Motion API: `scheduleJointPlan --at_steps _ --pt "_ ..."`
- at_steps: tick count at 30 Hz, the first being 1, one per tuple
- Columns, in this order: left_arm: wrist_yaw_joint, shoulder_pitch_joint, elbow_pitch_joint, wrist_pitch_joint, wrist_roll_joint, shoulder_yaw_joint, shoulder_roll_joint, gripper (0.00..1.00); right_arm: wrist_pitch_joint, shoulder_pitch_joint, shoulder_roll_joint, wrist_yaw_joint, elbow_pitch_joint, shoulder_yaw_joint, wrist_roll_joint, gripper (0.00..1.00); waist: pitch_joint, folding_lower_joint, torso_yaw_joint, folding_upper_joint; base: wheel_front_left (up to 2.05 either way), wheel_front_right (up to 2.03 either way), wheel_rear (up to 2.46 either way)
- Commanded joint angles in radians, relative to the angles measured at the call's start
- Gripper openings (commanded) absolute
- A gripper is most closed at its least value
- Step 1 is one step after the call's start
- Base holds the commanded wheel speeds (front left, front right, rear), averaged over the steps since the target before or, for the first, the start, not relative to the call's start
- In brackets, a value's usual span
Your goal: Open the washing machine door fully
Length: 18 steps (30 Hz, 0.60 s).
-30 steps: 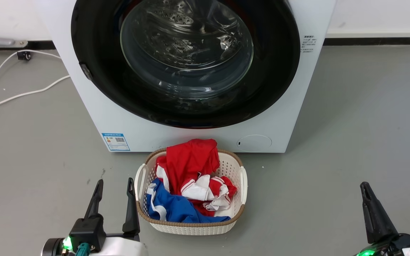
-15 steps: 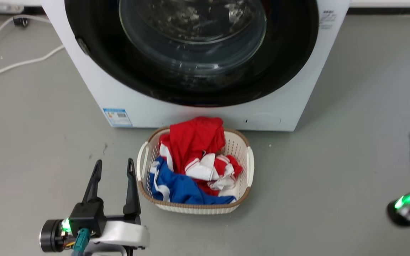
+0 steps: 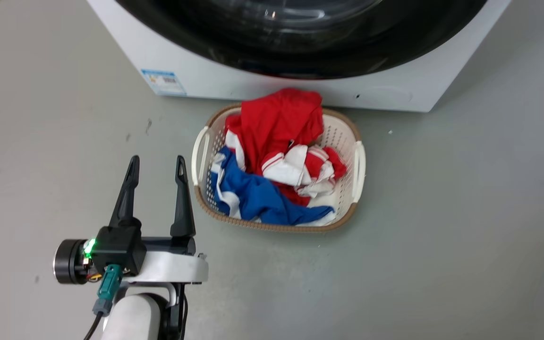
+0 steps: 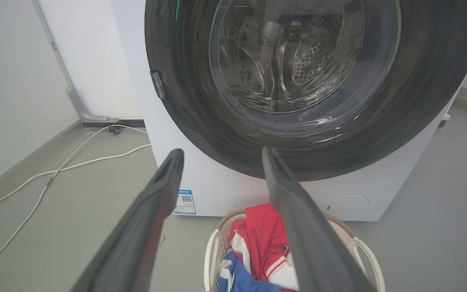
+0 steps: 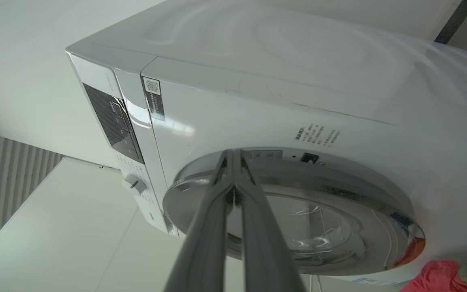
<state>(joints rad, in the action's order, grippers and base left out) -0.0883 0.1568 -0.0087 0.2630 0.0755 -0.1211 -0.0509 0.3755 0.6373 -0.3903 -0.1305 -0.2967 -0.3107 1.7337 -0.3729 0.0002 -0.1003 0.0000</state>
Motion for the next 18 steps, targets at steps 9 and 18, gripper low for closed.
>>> scheduleJointPlan --at_steps 9,18 --pt "-0.022 0.052 -0.017 0.003 0.027 -0.033 0.0 1.0 0.101 0.271 -0.112 0.0 -0.127 0.152 -0.087 0.0 -0.113 -0.0002 -0.06 0.0 0.0 0.0 0.0" --pt "-0.037 0.073 -0.024 0.003 0.044 -0.053 0.0 1.0 0.175 0.489 -0.152 0.0 -0.231 0.295 -0.198 0.0 -0.161 -0.0002 -0.097 0.0 0.0 0.0 0.0"
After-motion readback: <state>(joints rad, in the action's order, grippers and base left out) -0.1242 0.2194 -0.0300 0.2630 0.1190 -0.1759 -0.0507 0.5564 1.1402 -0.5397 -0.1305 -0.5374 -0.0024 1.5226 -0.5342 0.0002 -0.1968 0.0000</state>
